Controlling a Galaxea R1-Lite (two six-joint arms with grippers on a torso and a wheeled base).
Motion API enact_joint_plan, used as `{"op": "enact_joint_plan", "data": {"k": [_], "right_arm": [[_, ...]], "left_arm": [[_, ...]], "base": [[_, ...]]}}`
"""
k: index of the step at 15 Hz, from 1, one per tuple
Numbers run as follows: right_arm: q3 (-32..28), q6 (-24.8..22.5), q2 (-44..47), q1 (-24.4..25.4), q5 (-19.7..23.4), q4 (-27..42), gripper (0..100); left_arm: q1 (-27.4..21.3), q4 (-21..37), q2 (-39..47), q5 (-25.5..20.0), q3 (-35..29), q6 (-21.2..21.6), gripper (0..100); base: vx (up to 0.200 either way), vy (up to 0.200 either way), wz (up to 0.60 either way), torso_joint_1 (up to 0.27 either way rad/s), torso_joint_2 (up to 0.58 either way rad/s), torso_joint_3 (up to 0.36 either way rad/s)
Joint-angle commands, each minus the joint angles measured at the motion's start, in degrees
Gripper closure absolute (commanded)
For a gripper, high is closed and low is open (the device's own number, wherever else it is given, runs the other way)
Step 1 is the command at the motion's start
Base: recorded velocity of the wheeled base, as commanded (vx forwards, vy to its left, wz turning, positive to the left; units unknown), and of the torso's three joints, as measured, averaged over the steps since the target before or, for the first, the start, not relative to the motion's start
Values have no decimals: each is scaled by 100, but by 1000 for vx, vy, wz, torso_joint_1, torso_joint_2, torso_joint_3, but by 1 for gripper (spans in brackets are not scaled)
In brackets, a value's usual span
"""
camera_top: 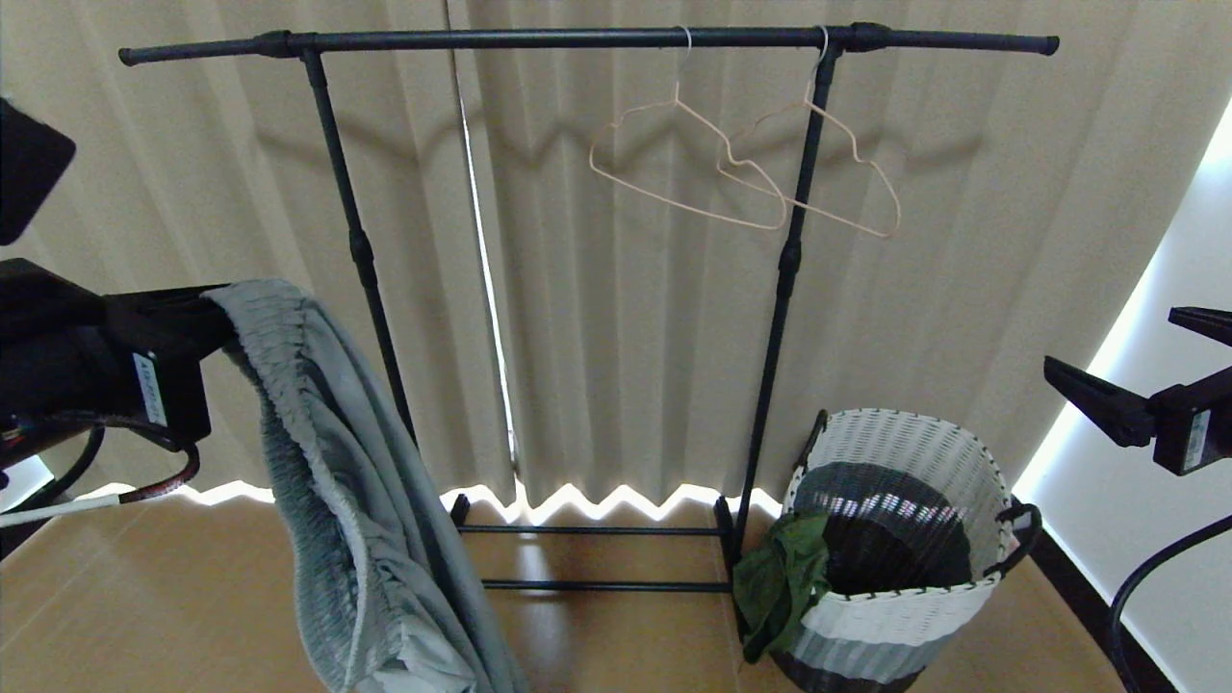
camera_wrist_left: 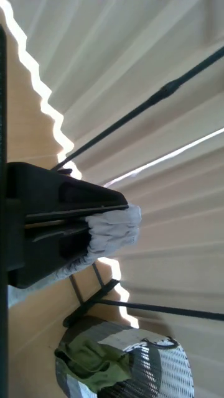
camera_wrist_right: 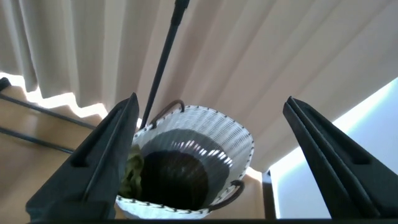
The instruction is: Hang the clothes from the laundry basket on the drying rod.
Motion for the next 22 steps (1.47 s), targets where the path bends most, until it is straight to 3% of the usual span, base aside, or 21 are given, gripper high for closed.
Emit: {"op": "enact_joint_plan", "data": {"k": [1,15,18,22], "right_arm": [[-6,-4,11,3,0,1,0],[38,5,28,3,9,-16,0],[20,5,37,-6,554,10,0],[3,5,151,-6,642,28,0]], "left_arm": [[229,-175,0,6,268,174,100],[299,-184,-396,-21,892,104,100],[282,-175,-704,-29,1191,-19,100],[273,-175,-923,-29,1429,-98,100]], "base": [[0,0,0,105,-456,-339],[0,0,0,149,-444,-304],[0,0,0,28,-67,-41],[200,0,0,0,-12,0]]}}
